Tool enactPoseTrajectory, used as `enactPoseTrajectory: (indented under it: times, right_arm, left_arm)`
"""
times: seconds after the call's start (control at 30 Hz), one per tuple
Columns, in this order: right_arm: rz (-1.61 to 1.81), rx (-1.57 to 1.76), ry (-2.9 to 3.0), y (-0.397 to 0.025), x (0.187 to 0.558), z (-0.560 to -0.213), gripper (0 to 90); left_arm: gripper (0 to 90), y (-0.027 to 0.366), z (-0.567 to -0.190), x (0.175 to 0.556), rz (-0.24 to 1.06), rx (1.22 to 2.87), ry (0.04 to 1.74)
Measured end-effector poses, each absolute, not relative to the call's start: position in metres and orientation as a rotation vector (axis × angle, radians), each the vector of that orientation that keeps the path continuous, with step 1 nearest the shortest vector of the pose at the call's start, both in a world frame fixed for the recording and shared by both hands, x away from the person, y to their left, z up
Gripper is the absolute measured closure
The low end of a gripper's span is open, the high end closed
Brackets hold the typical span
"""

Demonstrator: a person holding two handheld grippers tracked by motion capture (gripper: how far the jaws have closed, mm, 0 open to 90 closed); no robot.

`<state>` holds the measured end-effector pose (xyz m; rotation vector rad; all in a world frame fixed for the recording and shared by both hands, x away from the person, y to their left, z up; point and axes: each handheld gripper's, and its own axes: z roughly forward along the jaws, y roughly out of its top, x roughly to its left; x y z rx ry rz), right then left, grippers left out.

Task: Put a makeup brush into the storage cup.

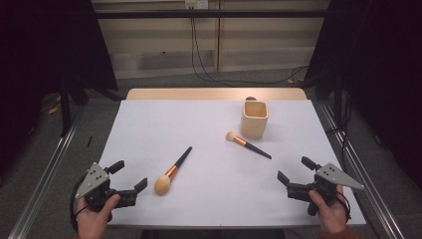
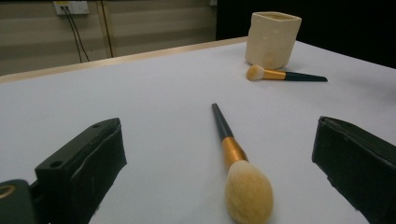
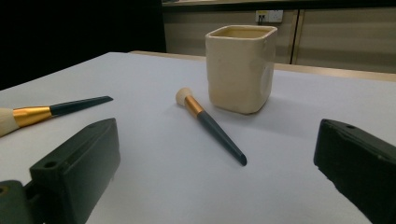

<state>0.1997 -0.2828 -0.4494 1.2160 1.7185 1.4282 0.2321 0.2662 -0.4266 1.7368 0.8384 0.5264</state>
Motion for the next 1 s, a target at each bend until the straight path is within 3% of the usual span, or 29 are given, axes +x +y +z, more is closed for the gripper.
enactPoseTrajectory:
  times: [1.0]
  right_arm:
    - [1.434,1.207,1.724,-0.28,0.199,-0.449,0.4]
  left_arm:
    - [2.8,0.248,-0.418,0.249,0.514,1.736,0.808]
